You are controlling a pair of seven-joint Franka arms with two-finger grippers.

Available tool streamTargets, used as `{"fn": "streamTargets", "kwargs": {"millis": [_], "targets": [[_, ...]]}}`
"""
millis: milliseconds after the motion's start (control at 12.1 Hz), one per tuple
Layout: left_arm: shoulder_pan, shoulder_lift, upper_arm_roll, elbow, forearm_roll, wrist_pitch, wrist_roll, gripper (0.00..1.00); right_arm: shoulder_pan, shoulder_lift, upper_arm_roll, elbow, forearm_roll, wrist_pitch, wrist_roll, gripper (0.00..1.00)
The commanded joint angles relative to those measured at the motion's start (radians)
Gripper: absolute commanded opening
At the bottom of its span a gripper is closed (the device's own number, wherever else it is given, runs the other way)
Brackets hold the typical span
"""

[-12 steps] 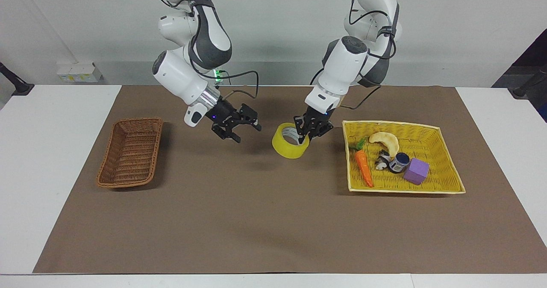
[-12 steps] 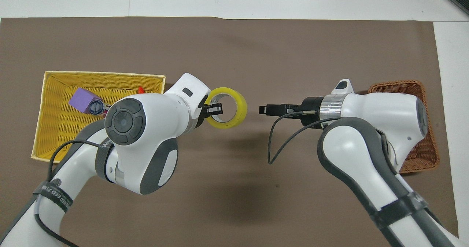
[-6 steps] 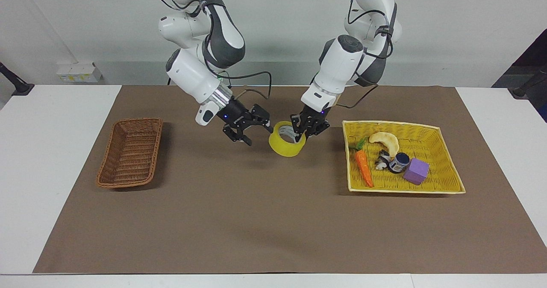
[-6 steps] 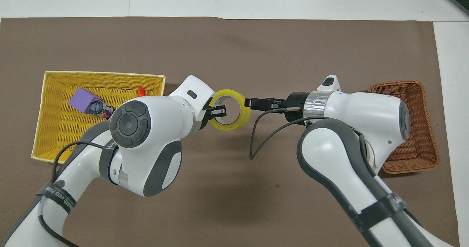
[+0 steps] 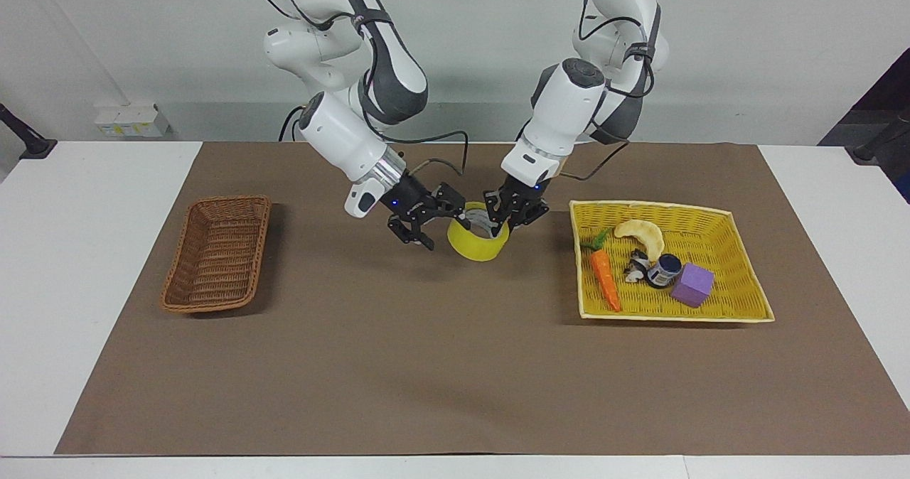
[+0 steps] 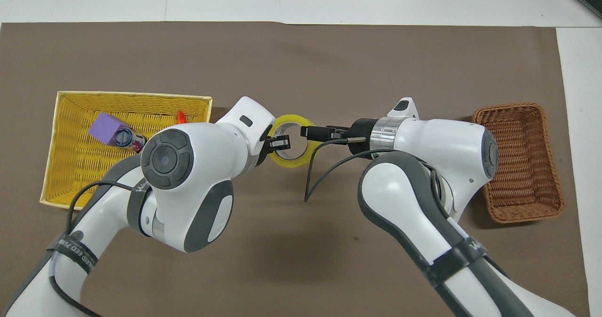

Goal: Move tape to another basket
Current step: 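Grasp the tape rim with the right gripper beside the left gripper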

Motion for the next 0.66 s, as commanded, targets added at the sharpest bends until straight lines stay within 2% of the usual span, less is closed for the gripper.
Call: {"fn": "streamTargets", "kwargs": {"millis": [0,83,165,578], "targets": [[-0.019,-0.004,0.014,0.011,-0.019,0.008,-0.006,0.0,0.027,0.026,0.001,0.034,0.025,0.025,0.036,0.32],[-0.019,-0.004,0.014,0.011,-0.019,0.008,-0.006,0.0,0.051,0.028,-0.001,0.046,0.024,0.026,0.085,0.04],[-0.019,-0.004,0.014,0.011,-0.019,0.008,-0.006,0.0,0.053,0.032,-0.001,0.052,0.009,0.026,0.115,0.0],[-0.019,-0.004,0.014,0.013,-0.019,0.008,-0.006,0.0,0.054,0.034,-0.001,0.055,0.005,0.019,0.121,0.0]]}}
